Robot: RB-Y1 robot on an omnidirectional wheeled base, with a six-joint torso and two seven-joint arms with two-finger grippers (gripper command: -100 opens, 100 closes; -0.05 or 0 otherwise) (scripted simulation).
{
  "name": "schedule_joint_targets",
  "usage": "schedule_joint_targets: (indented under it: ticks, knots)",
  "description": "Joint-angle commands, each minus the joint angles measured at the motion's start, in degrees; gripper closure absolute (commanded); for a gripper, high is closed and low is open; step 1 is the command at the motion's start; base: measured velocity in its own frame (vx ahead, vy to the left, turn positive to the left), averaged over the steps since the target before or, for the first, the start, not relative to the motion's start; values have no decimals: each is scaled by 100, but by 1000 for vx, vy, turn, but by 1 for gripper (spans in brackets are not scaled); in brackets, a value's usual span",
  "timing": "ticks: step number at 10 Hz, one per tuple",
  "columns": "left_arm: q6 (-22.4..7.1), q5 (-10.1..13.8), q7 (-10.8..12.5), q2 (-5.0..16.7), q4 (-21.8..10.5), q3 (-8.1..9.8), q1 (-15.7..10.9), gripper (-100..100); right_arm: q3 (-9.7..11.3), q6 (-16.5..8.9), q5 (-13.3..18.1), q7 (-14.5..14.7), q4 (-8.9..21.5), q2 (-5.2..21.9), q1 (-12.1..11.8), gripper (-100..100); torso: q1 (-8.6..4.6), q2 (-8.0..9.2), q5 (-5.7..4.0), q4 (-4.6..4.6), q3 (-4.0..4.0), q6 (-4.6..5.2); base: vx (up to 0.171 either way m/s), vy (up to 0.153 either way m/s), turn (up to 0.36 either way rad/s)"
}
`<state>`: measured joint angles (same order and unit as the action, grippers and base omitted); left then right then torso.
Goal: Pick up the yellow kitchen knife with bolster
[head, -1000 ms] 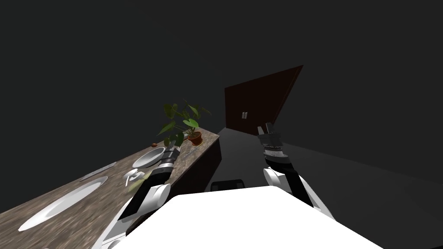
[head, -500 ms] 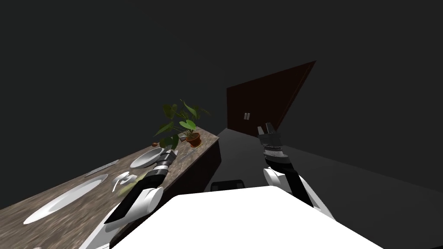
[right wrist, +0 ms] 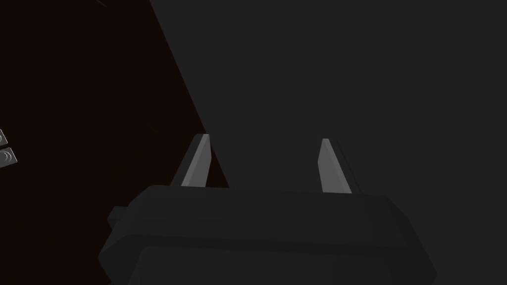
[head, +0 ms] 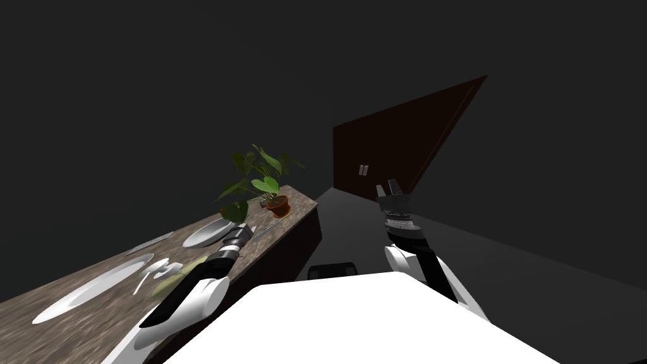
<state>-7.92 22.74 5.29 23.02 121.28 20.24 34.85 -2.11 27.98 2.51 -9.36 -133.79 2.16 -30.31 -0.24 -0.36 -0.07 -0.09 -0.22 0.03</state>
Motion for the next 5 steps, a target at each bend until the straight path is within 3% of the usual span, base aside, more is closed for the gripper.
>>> schedule_joint_targets:
  ticks: [1,4,5]
  knots:
    - [-286,175,89,131,-54,129,72,-100,0,0,0,0,0,0,0,0,0,0,0,0,0,0,115,-80,88]
    - [-669,329,159,253,-137,233,107,-100,0,0,0,0,0,0,-1,0,-5,-8,0,-2,-4,-2,91,-91,86]
    - [-865,484,221,376,-226,332,138,-100,0,0,0,0,0,0,0,0,1,-7,0,-2,-4,1,107,-97,99]
